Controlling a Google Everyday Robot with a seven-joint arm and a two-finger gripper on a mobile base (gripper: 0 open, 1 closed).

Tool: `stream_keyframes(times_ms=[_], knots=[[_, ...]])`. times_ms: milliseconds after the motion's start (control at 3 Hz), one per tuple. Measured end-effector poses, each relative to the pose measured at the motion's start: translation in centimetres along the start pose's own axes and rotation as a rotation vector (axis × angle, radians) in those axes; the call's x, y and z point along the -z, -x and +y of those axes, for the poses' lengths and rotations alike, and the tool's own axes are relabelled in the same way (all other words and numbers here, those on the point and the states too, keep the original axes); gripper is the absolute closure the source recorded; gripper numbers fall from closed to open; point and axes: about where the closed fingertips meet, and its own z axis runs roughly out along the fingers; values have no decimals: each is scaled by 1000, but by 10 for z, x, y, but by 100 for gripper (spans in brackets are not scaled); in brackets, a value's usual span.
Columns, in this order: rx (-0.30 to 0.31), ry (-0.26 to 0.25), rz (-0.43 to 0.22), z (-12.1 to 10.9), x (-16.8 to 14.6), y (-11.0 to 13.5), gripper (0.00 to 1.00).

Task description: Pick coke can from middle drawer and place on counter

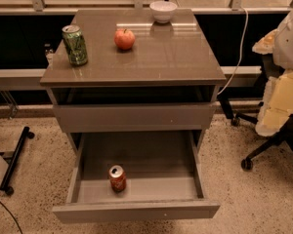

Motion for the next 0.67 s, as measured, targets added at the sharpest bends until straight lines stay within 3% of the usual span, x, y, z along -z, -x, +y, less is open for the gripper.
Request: stream_keyframes(times_ms=[333, 667], knots=[[0, -4, -4, 0, 1, 1, 0], [-6, 12, -88, 4, -8, 8, 0]])
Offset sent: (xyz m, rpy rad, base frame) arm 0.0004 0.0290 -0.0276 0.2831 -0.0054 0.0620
